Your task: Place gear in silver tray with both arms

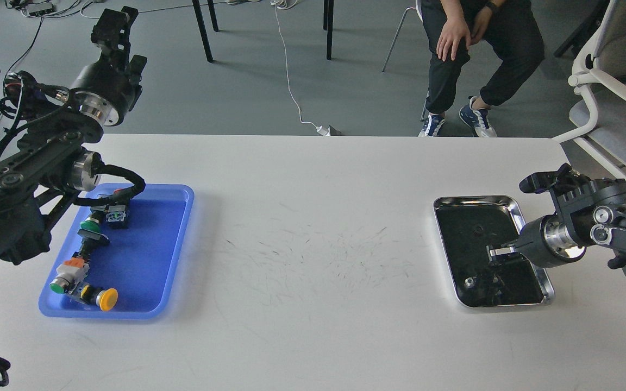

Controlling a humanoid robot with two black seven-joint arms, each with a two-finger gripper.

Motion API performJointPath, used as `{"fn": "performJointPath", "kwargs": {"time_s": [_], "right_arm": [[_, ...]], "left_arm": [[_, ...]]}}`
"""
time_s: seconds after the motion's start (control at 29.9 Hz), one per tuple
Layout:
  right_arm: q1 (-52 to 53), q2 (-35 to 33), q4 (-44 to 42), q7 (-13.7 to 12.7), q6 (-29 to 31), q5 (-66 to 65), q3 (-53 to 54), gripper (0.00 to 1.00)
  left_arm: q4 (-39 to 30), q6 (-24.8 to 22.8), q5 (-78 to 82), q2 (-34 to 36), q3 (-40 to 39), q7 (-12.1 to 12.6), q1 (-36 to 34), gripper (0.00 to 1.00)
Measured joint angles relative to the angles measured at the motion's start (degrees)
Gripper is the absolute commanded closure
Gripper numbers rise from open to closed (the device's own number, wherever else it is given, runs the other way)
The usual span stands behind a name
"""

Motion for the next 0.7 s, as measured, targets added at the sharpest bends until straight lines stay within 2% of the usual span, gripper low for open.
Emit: {"fn": "performJointPath", "kwargs": {"time_s": [0.03, 0.07, 0.1, 0.13, 0.23, 0.5, 0.63, 0.7], "right_arm": [[-0.1, 0.2, -0.2, 0.0, 0.0, 0.0, 0.0, 0.35], [-0.2, 0.3, -0.4, 0.0, -0.2, 0.0, 0.0, 0.20], [-0.2, 0.4, -0.5, 0.0, -0.3, 0.0, 0.0, 0.12], [-0.2, 0.5, -0.7, -0.1, -0.6, 0.0, 0.1, 0.08], [-0.1, 0.4, -0.7, -0.1, -0.7, 0.4, 1.0, 0.02], [0.4, -2.2, -0.9, -0.1, -0.4, 1.4, 12.5, 0.02], [-0.7, -3.7, -6.2, 0.0, -1.0, 7.0, 24.3, 0.02], [-1.9, -3.1, -11.6, 0.2, -1.7, 12.8, 30.6, 0.02]], "left_arm": [[0.0, 0.0, 0.0, 0.0, 0.0, 0.0, 0.0, 0.02], [0.0, 0.0, 0.0, 0.0, 0.0, 0.0, 0.0, 0.02], [0.0, 0.0, 0.0, 0.0, 0.0, 0.0, 0.0, 0.02], [0.0, 0.0, 0.0, 0.0, 0.0, 0.0, 0.0, 0.02], [0.0, 0.0, 0.0, 0.1, 0.0, 0.0, 0.0, 0.02], [0.0, 0.0, 0.1, 0.2, 0.1, 0.1, -0.1, 0.02], [0.0, 0.0, 0.1, 0.3, 0.1, 0.5, -0.4, 0.02], [0.0, 0.0, 0.1, 0.3, 0.1, 0.8, -0.5, 0.02]]}}
